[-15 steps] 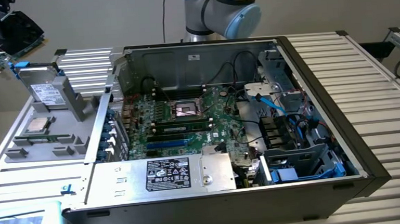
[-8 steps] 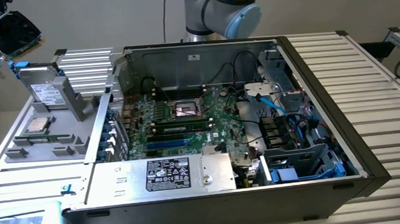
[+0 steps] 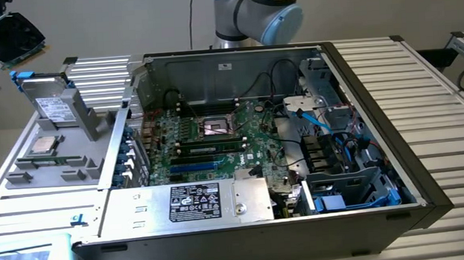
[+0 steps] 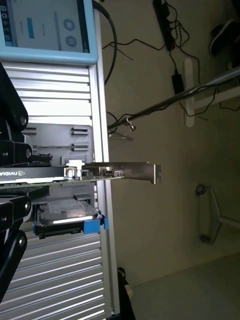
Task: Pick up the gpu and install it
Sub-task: 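Pick up the gpu and move the gpu toward the slot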
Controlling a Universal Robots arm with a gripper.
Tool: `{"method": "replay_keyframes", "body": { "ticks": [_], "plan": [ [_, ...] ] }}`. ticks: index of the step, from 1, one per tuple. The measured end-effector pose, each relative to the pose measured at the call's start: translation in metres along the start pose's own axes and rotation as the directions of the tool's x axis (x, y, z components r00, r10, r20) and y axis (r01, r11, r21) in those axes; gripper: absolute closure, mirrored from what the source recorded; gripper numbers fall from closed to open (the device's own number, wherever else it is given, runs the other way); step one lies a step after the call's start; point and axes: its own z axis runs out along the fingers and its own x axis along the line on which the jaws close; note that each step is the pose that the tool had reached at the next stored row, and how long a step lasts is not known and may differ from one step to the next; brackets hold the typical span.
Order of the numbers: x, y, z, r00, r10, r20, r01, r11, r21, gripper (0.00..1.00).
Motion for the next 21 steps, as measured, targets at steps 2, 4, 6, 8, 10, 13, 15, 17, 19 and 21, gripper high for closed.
{"method": "replay_keyframes", "body": {
  "ticks": [2, 4, 6, 8, 10, 13, 15, 17, 19, 21],
  "plan": [
    [-0.0001, -0.0008, -0.0004, 1.0, 0.001, -0.0022, -0.001, 0.9997, -0.0252, 0.73],
    [-0.0002, -0.0019, -0.0008, 1.0, 0.003, -0.0047, -0.003, 0.9985, -0.0538, 0.73],
    [-0.0003, -0.0031, -0.0013, 1.0, 0.004, -0.0077, -0.005, 0.9962, -0.0864, 0.73],
    [-0.0004, -0.004, -0.0017, 0.9999, 0.005, -0.0102, -0.006, 0.9936, -0.1132, 0.73],
    [-0.0005, -0.0048, -0.002, 0.9999, 0.006, -0.0127, -0.008, 0.9903, -0.1391, 0.73],
    [-0.0006, -0.006, -0.0025, 0.9998, 0.007, -0.0165, -0.01, 0.9835, -0.1808, 0.73],
    [-0.0007, -0.0064, -0.0029, 0.9998, 0.008, -0.019, -0.012, 0.9787, -0.2049, 0.73],
    [-0.0007, -0.0068, -0.0029, 0.9997, 0.008, -0.0211, -0.013, 0.9738, -0.2271, 0.73],
    [-0.0008, -0.0066, -0.003, 0.9997, 0.009, -0.022, -0.014, 0.9722, -0.2337, 0.73],
    [-0.0008, -0.0067, -0.003, 0.9997, 0.009, -0.0218, -0.014, 0.9722, -0.2337, 0.73]
  ]
}}
